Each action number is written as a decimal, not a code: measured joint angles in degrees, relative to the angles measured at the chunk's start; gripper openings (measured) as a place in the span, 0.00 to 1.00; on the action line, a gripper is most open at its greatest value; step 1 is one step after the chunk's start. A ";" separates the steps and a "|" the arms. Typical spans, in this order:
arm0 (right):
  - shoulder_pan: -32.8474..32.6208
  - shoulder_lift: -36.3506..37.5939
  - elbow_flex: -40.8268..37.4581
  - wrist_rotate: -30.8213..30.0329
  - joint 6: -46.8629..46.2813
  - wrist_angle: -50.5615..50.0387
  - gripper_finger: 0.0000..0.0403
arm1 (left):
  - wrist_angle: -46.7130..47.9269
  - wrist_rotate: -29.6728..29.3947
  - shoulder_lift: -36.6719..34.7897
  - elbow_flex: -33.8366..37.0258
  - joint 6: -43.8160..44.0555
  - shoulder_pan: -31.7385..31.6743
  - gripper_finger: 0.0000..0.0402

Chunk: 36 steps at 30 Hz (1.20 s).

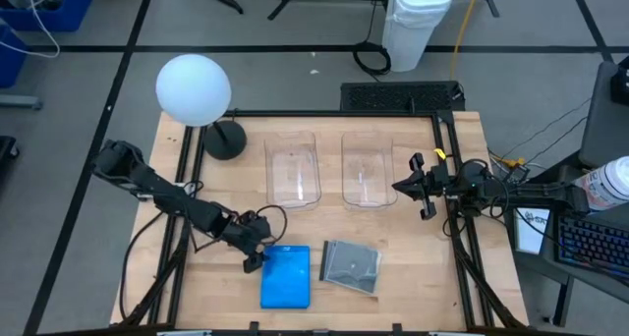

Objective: Pick & place jewel cases by type
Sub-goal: Put the blue cd case into the left transparent bin

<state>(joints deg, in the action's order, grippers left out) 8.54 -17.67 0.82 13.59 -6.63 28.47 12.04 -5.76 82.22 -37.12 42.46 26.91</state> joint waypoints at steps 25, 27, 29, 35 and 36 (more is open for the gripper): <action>0.00 0.00 0.00 -0.01 -0.17 0.00 0.00 | -0.18 2.82 -0.02 0.00 -4.87 -1.72 0.55; 0.00 0.00 0.01 -0.01 -0.17 0.00 0.00 | -0.13 2.82 -0.04 0.00 -4.87 -1.72 0.51; 0.00 0.00 0.00 -0.01 -0.17 0.00 0.00 | 0.16 2.80 -0.05 0.00 -4.81 -1.72 0.47; 0.00 0.00 0.01 -0.01 -0.17 0.00 0.00 | 2.40 2.84 -0.16 -0.09 -3.21 -1.49 0.38; 0.00 0.00 0.00 -0.01 -0.17 0.00 0.00 | 2.54 2.84 -0.16 -0.11 -3.15 -1.21 0.37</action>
<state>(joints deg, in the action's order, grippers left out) 8.54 -17.67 0.82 13.58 -6.81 28.47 14.58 -2.92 82.06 -37.23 39.31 25.71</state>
